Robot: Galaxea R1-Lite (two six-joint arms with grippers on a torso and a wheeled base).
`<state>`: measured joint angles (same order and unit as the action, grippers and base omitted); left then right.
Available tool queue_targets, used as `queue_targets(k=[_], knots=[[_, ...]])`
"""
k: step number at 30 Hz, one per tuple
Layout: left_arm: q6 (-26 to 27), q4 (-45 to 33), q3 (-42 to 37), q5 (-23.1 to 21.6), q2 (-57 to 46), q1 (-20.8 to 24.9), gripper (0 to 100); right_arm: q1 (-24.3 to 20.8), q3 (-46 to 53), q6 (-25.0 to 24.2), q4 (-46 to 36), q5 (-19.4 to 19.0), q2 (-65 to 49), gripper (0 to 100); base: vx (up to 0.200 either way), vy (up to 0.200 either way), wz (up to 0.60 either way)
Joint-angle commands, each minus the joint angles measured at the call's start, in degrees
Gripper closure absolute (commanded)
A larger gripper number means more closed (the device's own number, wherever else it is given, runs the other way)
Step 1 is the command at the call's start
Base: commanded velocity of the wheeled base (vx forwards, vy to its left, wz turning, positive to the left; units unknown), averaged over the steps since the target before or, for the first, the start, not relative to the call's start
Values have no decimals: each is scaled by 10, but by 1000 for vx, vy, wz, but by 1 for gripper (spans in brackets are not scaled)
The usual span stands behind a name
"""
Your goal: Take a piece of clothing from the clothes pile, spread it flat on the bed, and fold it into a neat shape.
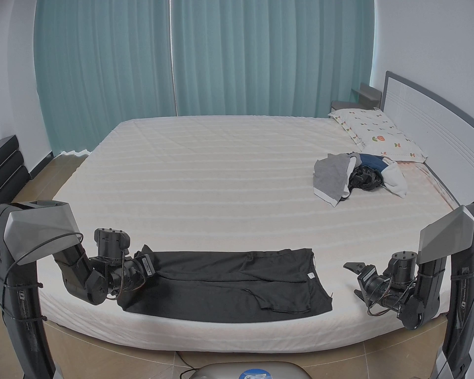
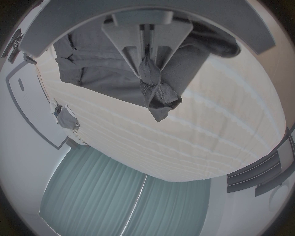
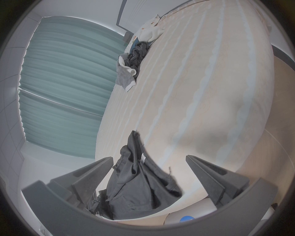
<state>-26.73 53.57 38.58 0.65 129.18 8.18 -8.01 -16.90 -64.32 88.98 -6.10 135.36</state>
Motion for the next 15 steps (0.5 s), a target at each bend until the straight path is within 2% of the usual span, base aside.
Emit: queue_targets(k=[1,8,13,15], knots=[[-2,-58,35,27,-50,33,100,-1,1,1,7,-1,1,0,0,-200,0],[-34,-135,85,91,-45,88,100,-4,3,2,7,0,3,0,0,-200,0],[-57,-202,129,95,-37,124,100,-4,3,3,7,0,4,0,0,-200,0],[-57,-202,129,95,-37,124,100,-4,3,3,7,0,4,0,0,-200,0]])
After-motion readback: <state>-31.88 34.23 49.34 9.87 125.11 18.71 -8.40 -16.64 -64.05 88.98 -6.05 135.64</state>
